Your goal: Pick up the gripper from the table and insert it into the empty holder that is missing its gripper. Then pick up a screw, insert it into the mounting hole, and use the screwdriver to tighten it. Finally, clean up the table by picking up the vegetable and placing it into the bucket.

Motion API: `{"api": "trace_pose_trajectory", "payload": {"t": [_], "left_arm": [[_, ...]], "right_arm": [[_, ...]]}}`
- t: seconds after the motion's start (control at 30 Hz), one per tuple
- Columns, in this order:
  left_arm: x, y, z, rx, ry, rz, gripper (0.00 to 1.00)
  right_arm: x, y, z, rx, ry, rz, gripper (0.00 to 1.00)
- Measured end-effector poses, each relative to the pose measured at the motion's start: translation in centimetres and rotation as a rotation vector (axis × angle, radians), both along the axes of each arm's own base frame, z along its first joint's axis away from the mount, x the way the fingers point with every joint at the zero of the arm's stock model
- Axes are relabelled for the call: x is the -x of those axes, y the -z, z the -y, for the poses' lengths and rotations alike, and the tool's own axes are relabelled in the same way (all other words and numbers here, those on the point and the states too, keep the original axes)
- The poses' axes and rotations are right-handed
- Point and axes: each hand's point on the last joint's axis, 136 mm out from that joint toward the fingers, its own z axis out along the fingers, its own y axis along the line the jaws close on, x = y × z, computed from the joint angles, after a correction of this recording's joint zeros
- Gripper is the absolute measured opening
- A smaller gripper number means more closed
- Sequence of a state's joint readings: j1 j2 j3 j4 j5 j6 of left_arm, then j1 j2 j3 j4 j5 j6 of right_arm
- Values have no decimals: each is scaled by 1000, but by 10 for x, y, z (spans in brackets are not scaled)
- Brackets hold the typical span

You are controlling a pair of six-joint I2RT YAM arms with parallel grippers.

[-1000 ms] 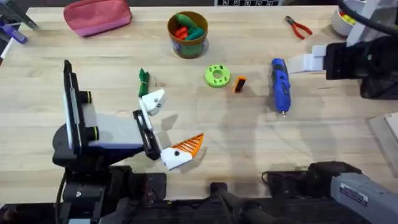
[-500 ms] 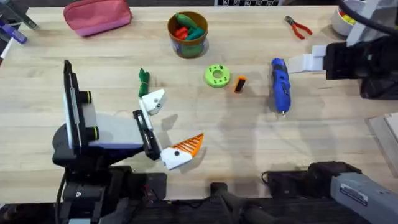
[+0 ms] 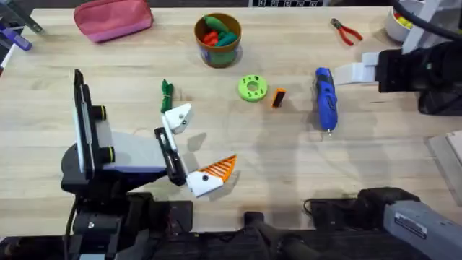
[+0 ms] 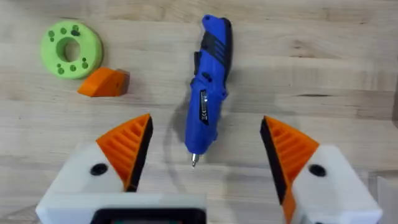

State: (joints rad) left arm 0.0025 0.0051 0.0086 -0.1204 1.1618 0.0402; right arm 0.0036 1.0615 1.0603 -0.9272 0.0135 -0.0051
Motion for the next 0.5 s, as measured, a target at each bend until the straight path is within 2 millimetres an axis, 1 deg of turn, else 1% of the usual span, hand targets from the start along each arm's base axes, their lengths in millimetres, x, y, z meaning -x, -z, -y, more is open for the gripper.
{"api": "trace_pose_trajectory", "payload": {"t": [0.27, 0.5], "left_arm": [[0, 0, 0, 0, 0, 0, 986], [0, 0, 0, 0, 0, 0, 986]], "right_arm": [[0, 0, -1, -4, -1, 0, 994], [-1, 0, -14, -72, -43, 1, 994]]}}
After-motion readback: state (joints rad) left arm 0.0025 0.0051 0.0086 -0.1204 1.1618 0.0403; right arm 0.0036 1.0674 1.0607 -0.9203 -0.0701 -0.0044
